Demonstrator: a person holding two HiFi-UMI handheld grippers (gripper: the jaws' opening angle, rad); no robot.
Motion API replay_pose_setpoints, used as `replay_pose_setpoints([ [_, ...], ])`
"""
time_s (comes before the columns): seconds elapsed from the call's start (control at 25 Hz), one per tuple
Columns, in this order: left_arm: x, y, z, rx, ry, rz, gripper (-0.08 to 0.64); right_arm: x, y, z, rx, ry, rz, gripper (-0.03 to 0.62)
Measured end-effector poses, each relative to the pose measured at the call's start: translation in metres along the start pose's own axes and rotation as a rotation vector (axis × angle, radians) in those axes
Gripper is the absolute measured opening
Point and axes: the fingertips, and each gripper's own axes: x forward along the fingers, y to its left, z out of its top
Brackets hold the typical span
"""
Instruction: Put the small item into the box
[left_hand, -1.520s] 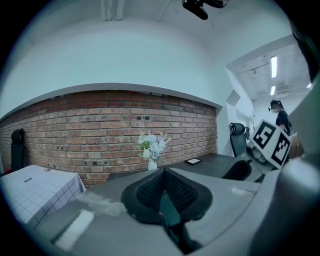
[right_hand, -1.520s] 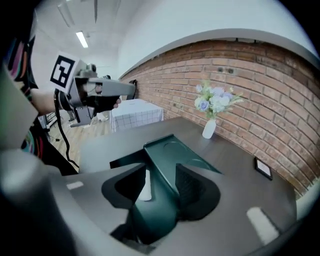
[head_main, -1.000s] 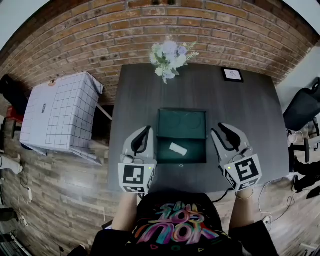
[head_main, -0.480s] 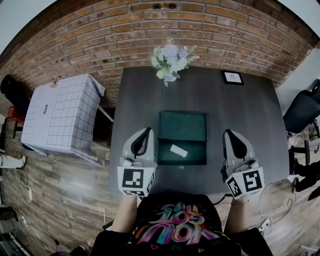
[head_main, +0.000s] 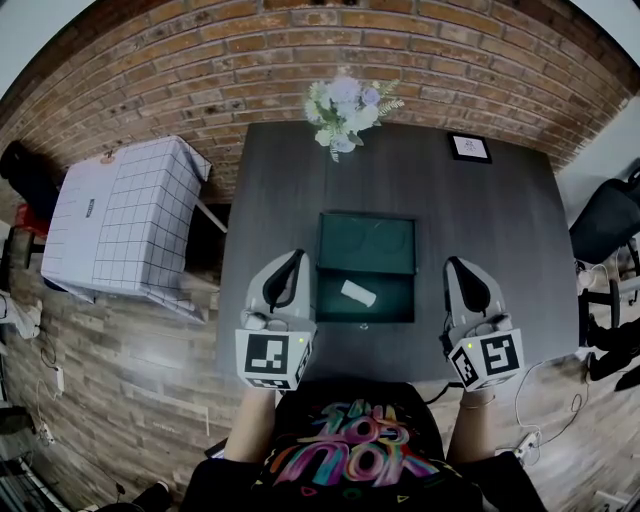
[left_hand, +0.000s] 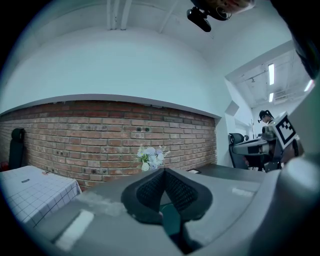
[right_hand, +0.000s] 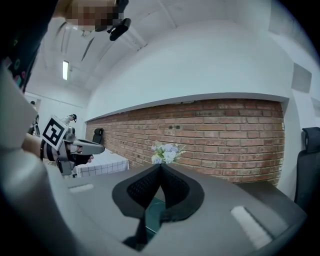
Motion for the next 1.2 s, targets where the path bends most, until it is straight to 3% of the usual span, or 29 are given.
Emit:
replay_pose_setpoints([
  [1.2,0.0050,0.0036,0.0047,-0.043,-0.006,0.029,0.002,0.0100,0.0038,-0.0019,-0.013,0.015,0.038,0.000],
])
